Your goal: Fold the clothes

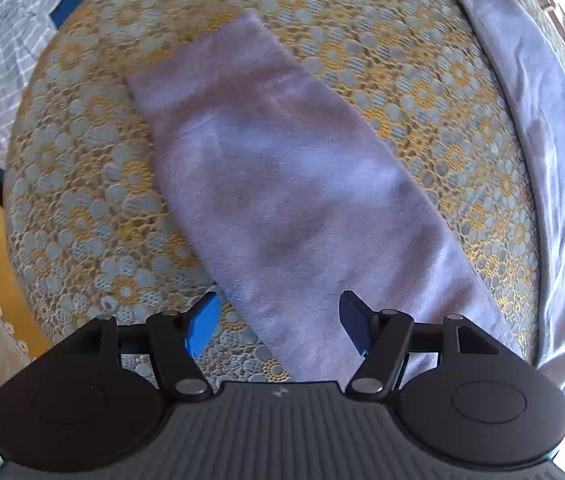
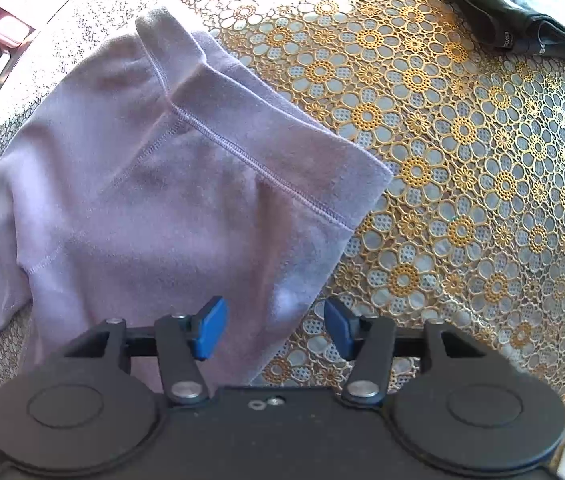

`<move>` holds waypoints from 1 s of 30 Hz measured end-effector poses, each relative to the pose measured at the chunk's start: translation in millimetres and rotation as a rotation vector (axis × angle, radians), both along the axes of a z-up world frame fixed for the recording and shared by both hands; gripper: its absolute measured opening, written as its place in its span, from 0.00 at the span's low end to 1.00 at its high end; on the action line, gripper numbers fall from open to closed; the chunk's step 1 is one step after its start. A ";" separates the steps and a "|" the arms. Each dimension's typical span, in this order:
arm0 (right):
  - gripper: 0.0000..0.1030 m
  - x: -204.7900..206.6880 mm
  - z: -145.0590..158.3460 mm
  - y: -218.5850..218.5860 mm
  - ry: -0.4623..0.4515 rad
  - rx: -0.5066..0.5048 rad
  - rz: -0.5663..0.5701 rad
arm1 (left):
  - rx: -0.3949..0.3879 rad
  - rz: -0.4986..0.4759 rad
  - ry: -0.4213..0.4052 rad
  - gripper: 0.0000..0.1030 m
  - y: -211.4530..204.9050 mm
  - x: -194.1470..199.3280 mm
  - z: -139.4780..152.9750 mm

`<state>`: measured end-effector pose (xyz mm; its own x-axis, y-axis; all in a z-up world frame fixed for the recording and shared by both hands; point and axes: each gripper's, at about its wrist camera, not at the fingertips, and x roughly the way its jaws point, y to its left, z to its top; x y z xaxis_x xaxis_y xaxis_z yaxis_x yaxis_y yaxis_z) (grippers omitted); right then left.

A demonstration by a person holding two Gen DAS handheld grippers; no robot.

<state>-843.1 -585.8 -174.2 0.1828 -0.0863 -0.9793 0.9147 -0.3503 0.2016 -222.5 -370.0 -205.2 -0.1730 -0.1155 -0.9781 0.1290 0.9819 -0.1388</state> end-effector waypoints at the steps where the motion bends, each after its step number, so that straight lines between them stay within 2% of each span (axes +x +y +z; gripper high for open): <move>1: 1.00 -2.0 0.0 0.0 0.002 0.000 -0.005 | 0.008 0.023 0.000 0.64 3.2 1.5 -1.7; 4: 1.00 -7.1 1.4 -0.4 -0.001 -0.002 -0.020 | 0.015 0.059 -0.002 0.64 7.5 8.6 -3.4; 6: 1.00 -9.1 2.9 -0.1 -0.001 -0.004 -0.022 | 0.019 0.057 -0.004 0.64 16.2 68.5 15.7; 8: 1.00 -10.2 3.0 0.7 -0.001 0.000 -0.024 | 0.021 0.072 -0.010 0.62 18.4 69.6 16.8; 10: 1.00 -10.9 1.8 1.8 -0.007 0.009 -0.031 | 0.028 0.088 -0.019 0.51 20.9 71.1 19.1; 11: 1.00 -10.3 1.6 2.4 -0.006 0.008 -0.030 | 0.025 0.091 -0.022 0.42 21.3 72.5 20.4; 15: 1.00 -2.0 0.9 2.9 -0.005 0.002 -0.008 | 0.028 0.100 -0.017 0.39 17.2 89.5 26.5; 17: 1.00 3.2 1.0 3.1 0.014 0.001 0.014 | 0.031 0.102 -0.021 0.32 16.0 73.9 22.1; 20: 1.00 10.1 1.0 3.8 0.062 0.008 0.064 | 0.034 0.106 -0.021 0.29 16.2 70.2 21.3; 24: 1.00 14.2 3.7 5.1 0.133 0.012 0.141 | 0.038 0.106 -0.034 0.12 13.6 74.4 24.8; 30: 1.00 3.7 16.5 12.1 0.109 -0.018 0.151 | 0.006 0.108 -0.074 0.07 -8.4 70.3 32.0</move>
